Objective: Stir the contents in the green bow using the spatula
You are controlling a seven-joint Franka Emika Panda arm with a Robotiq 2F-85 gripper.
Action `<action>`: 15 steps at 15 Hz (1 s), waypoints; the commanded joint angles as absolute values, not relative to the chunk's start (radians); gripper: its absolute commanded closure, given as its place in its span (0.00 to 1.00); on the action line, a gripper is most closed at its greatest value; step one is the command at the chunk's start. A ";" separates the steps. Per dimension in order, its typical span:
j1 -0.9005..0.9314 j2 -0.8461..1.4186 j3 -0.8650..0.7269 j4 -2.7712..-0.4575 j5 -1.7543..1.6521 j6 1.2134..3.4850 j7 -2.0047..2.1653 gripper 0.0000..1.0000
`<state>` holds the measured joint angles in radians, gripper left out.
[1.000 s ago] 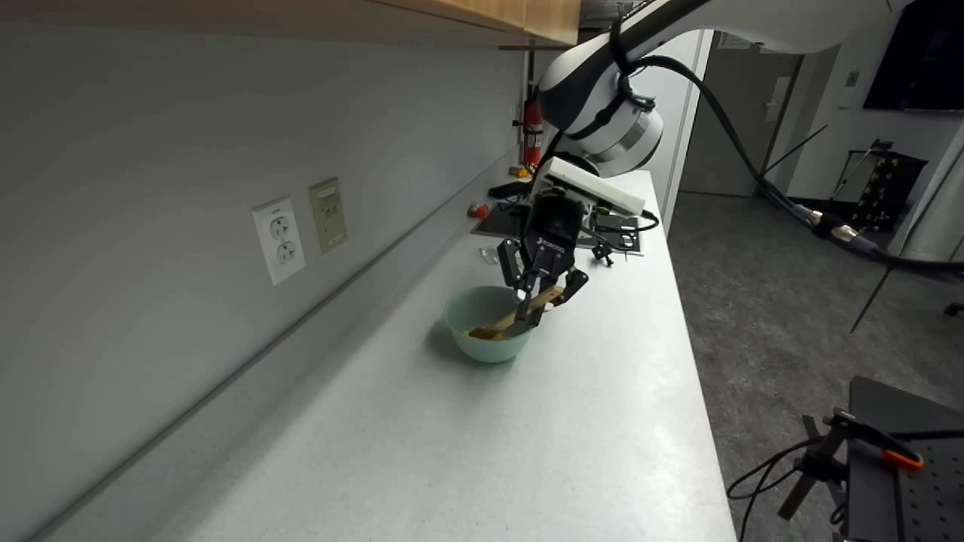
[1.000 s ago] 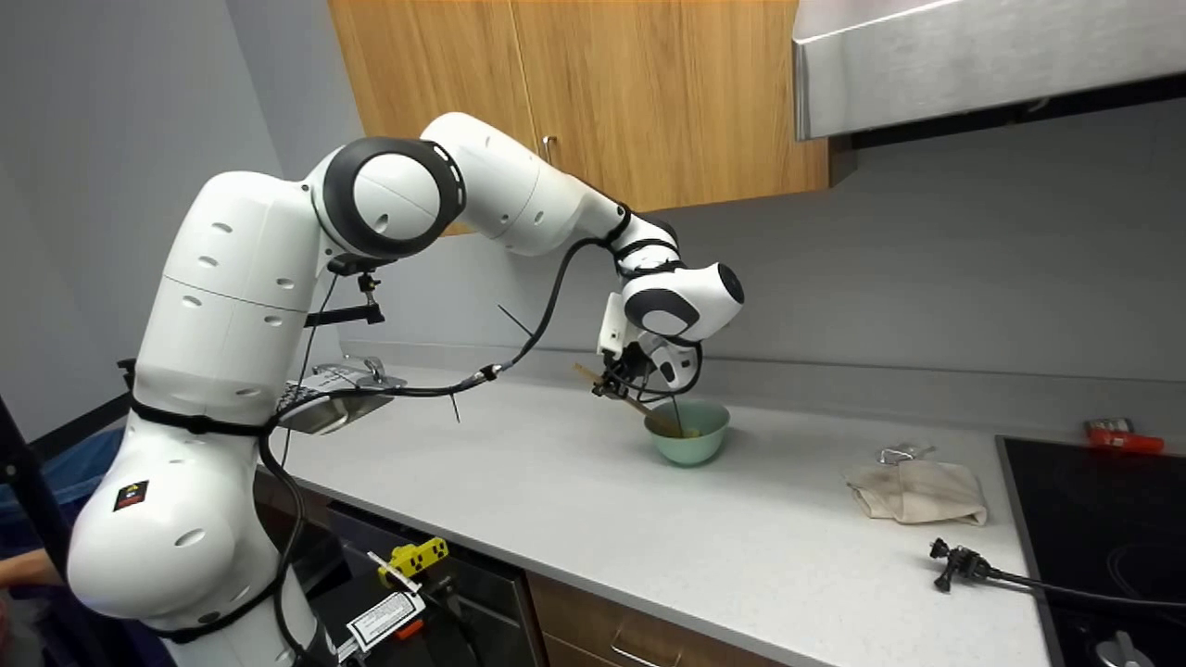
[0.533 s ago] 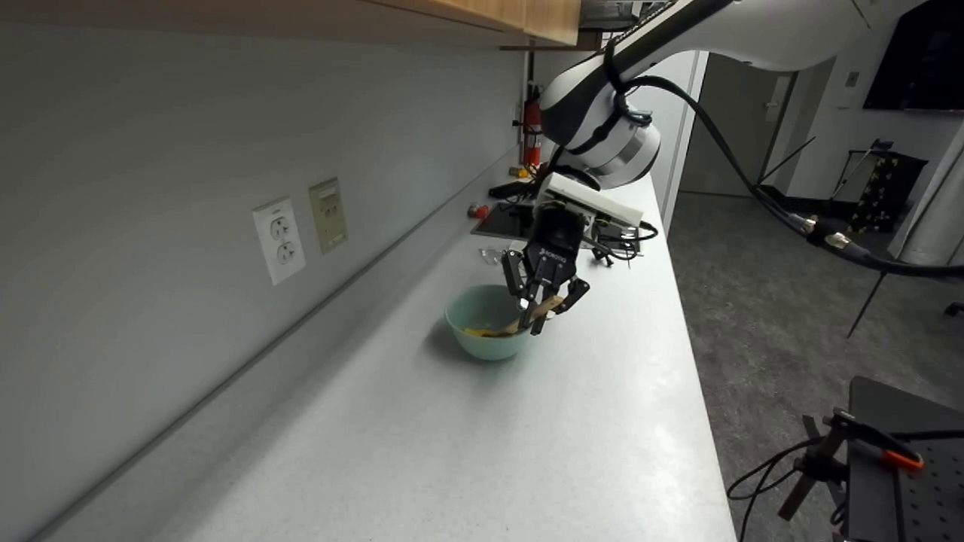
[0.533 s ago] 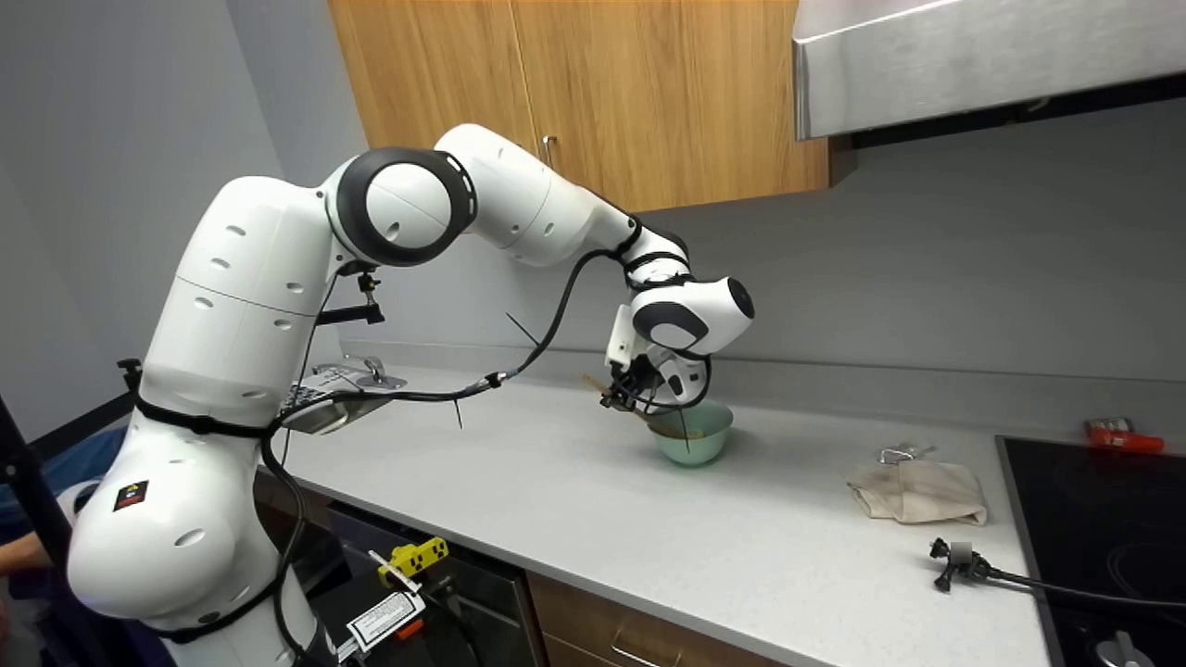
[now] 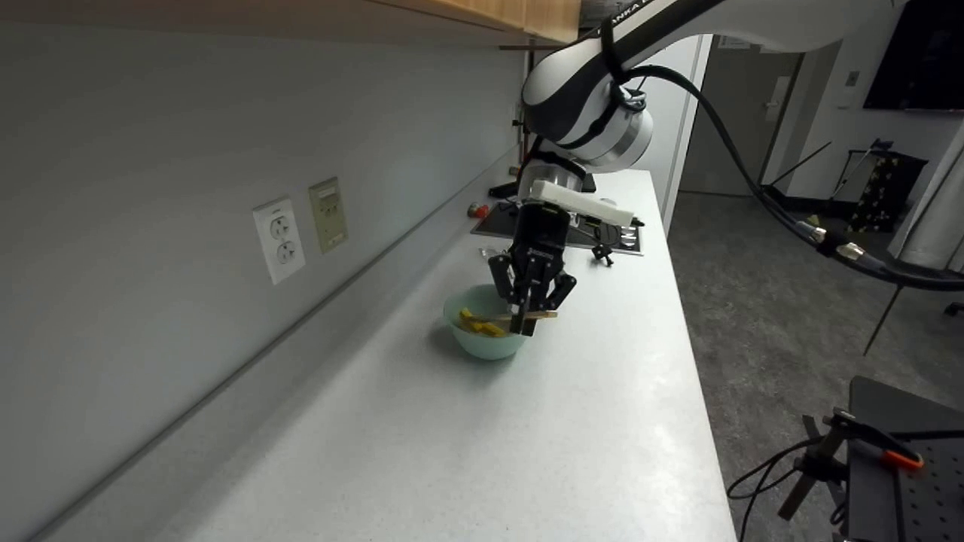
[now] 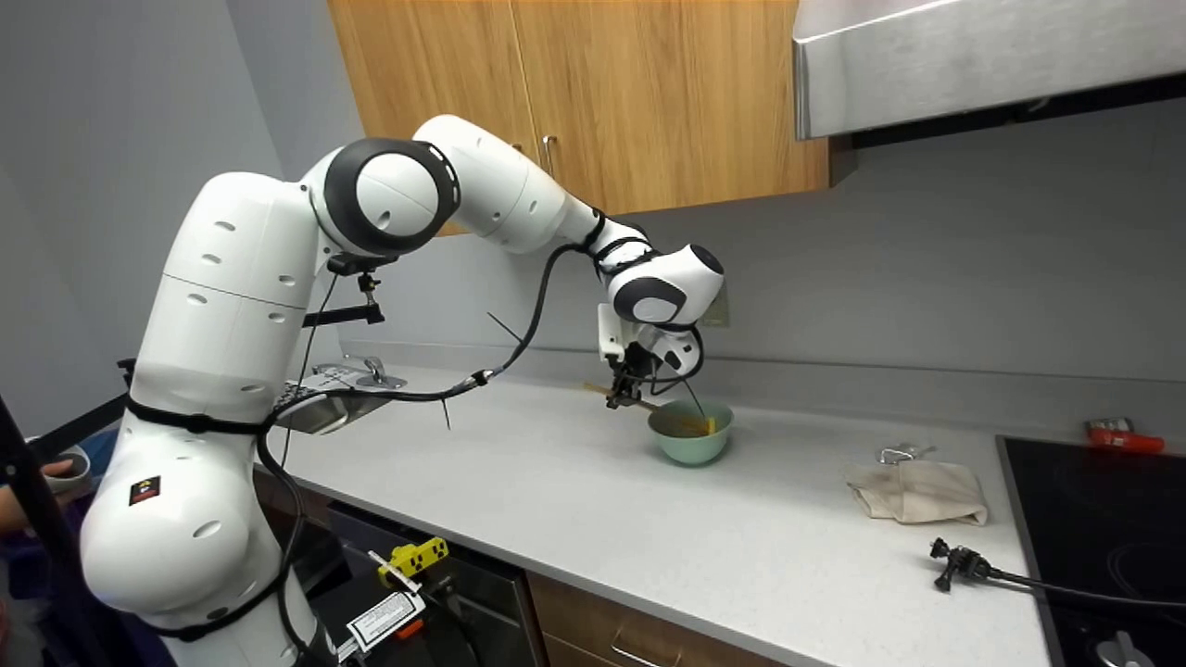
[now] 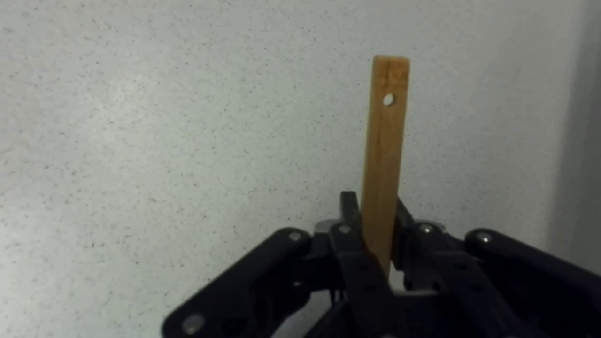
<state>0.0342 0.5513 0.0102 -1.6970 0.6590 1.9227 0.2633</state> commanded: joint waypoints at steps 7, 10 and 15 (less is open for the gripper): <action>0.034 0.478 0.059 -1.752 0.656 1.913 0.217 0.96; 0.014 0.488 0.058 -1.747 0.690 1.906 0.221 0.96; -0.030 0.512 0.051 -1.736 0.794 1.872 0.227 0.96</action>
